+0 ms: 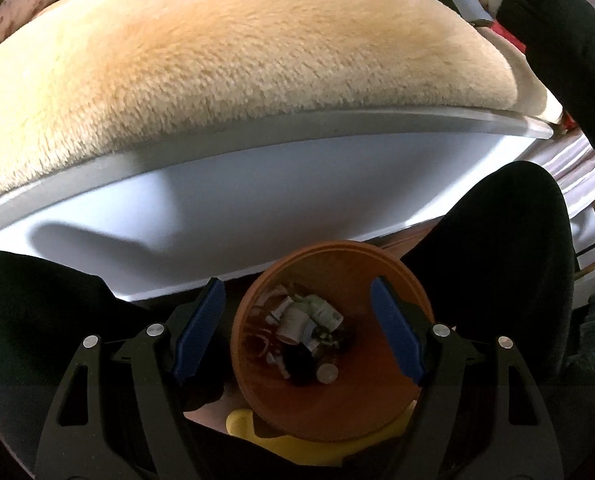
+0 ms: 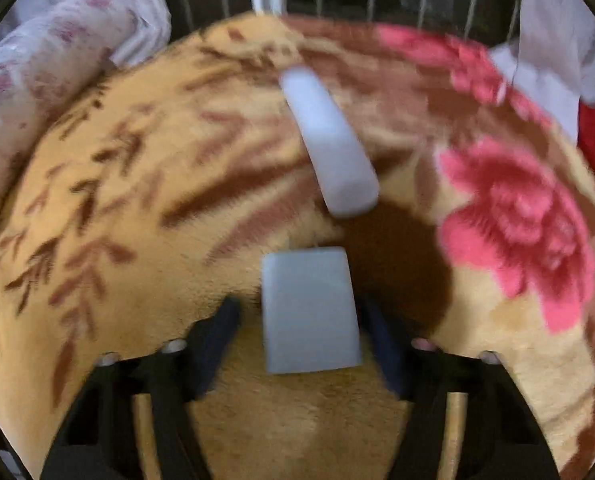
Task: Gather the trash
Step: 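Grasp the white USB charger with the right gripper, then grasp the white foam tube with the left gripper while the right holds the charger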
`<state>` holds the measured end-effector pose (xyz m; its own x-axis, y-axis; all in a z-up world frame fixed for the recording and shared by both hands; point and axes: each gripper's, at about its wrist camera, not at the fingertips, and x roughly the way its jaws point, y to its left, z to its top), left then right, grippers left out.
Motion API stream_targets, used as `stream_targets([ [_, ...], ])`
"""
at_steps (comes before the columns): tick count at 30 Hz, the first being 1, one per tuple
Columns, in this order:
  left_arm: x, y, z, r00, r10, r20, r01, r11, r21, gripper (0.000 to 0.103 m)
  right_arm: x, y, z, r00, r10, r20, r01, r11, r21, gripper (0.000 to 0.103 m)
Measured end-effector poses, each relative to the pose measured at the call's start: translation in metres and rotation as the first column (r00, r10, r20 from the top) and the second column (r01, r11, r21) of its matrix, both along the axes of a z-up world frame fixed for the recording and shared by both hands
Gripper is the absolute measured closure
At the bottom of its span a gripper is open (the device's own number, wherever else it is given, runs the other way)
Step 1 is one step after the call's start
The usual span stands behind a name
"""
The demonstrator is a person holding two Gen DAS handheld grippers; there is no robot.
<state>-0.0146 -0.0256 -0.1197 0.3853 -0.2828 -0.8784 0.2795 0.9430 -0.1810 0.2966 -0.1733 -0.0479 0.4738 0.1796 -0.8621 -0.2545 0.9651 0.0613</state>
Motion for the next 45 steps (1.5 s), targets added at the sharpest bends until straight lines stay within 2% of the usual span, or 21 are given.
stream_targets([
  [1,-0.001,0.000,0.001,1.000,0.002,0.004,-0.002,1.000,0.000,0.029,-0.001,-0.002,0.000,1.000,-0.002,0.005,0.002,1.000,0.008,0.059],
  [2,-0.001,0.000,0.003,1.000,0.002,0.010,-0.002,1.000,0.001,0.029,-0.006,-0.004,0.002,1.000,-0.006,0.016,0.006,1.000,0.010,0.064],
  [6,-0.006,0.001,0.017,0.998,-0.010,0.067,0.008,1.000,0.027,0.029,-0.024,-0.021,0.006,0.997,-0.051,0.055,0.048,0.997,0.062,0.064],
  [9,-0.006,0.012,0.049,0.990,-0.008,0.138,0.002,0.999,0.044,0.029,-0.040,-0.044,0.017,0.988,-0.115,0.103,0.104,0.989,0.107,0.064],
  [12,0.010,0.028,0.097,0.982,0.020,0.189,-0.018,1.000,-0.010,0.029,-0.054,-0.070,0.027,0.975,-0.167,0.144,0.148,0.980,0.133,0.064],
  [15,0.050,0.029,0.139,0.968,0.062,0.245,-0.060,0.998,-0.016,0.029,-0.063,-0.097,0.024,0.966,-0.215,0.143,0.192,0.968,0.159,0.064],
  [16,0.071,0.024,0.150,0.961,0.083,0.263,-0.081,0.997,-0.017,0.025,-0.065,-0.104,0.019,0.965,-0.230,0.125,0.206,0.962,0.181,0.064],
  [17,0.087,0.017,0.155,0.960,0.092,0.265,-0.090,0.996,-0.022,0.018,-0.064,-0.111,0.012,0.964,-0.246,0.096,0.222,0.951,0.214,0.064],
  [19,0.135,-0.001,0.167,0.954,0.120,0.276,-0.114,0.993,-0.037,0.018,-0.063,-0.117,0.004,0.963,-0.264,0.060,0.240,0.934,0.264,0.064],
  [22,0.208,-0.035,0.179,0.952,0.140,0.271,-0.130,0.990,-0.055,0.018,-0.064,-0.116,0.004,0.964,-0.259,0.066,0.233,0.935,0.267,0.064],
  [26,0.296,-0.070,0.182,0.942,0.229,0.244,-0.226,0.973,-0.043,0.018,-0.065,-0.118,0.001,0.963,-0.264,0.056,0.236,0.925,0.298,0.064],
  [29,0.345,-0.092,0.174,0.944,0.278,0.177,-0.277,0.960,-0.028,0.018,-0.065,-0.119,0.000,0.962,-0.267,0.054,0.238,0.919,0.313,0.064],
  [31,0.365,-0.100,0.166,0.944,0.295,0.148,-0.298,0.955,-0.006,0.018,-0.066,-0.120,0.000,0.962,-0.266,0.057,0.235,0.920,0.315,0.064],
  [34,0.392,-0.106,0.147,0.927,0.358,0.115,-0.365,0.930,0.047,0.018,-0.065,-0.122,0.000,0.963,-0.265,0.053,0.234,0.916,0.327,0.064],
  [38,0.414,-0.100,0.114,0.909,0.417,0.014,-0.417,0.908,0.032,0.018,-0.064,-0.122,-0.001,0.964,-0.262,0.051,0.231,0.914,0.333,0.063],
  [40,0.420,-0.101,0.100,0.908,0.418,-0.017,-0.416,0.908,0.048,0.019,-0.063,-0.123,-0.002,0.964,-0.261,0.047,0.231,0.912,0.338,0.063],
  [41,0.420,-0.103,0.096,0.908,0.419,-0.005,-0.418,0.906,0.072,0.024,-0.063,-0.123,-0.002,0.964,-0.262,0.044,0.232,0.911,0.340,0.063],
  [42,0.417,-0.105,0.094,0.909,0.416,0.040,-0.418,0.902,0.109,0.027,-0.063,-0.123,-0.002,0.964,-0.262,0.044,0.232,0.911,0.341,0.064],
  [45,0.406,-0.116,0.097,0.921,0.364,0.141,-0.384,0.910,0.155,0.059,-0.062,-0.123,-0.002,0.964,-0.263,0.044,0.232,0.910,0.344,0.064],
])
